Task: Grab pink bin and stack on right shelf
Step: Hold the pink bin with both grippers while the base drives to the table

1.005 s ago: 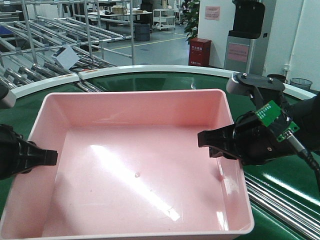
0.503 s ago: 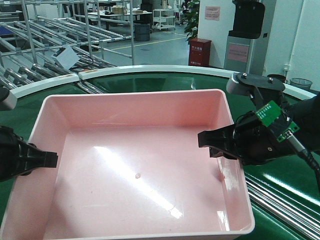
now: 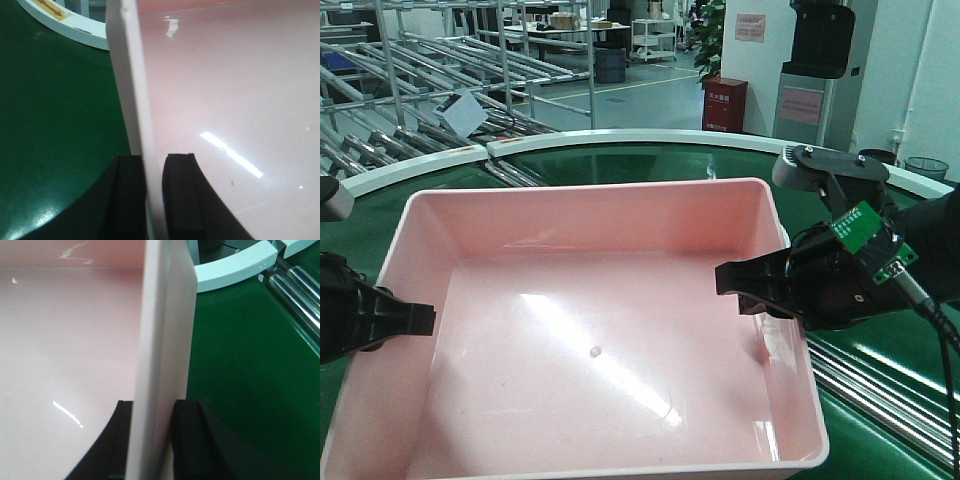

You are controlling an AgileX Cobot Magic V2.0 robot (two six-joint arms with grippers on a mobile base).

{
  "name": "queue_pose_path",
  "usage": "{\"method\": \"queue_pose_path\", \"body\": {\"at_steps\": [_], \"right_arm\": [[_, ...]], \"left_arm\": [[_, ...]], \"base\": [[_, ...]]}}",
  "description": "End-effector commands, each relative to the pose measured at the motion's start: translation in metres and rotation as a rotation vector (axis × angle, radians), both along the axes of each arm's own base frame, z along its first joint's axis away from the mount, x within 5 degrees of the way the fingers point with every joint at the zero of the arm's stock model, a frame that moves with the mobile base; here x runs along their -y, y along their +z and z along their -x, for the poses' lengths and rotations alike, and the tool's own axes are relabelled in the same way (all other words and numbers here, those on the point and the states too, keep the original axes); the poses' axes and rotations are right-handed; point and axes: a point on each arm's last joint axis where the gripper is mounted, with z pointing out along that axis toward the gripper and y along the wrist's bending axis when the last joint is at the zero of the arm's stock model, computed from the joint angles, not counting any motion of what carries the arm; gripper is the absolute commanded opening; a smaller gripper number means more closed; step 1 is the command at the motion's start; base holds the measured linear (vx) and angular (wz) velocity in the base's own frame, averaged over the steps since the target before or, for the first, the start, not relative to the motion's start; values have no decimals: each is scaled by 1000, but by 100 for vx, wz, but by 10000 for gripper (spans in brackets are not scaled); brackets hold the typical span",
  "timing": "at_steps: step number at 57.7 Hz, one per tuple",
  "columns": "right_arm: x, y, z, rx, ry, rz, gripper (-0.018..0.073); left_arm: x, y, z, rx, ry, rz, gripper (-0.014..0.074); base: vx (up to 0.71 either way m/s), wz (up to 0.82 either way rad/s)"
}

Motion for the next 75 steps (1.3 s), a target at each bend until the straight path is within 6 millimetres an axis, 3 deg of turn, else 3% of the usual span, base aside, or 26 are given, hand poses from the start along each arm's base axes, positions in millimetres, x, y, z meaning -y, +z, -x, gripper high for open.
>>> {"method": "queue_pose_path", "body": {"at_steps": [1,40,75], "right_arm": [[6,31,2,189,-20,-46,-8],[6,31,2,189,-20,-46,-8],[6,31,2,189,-20,-46,-8]], "left_arm": [[1,21,9,83,-10,44,-1],[2,21,9,78,-13,44,-1],[2,20,11,58,-22,40,-1]], "base": [[-18,0],[-28,-17],[-22,-86]]}}
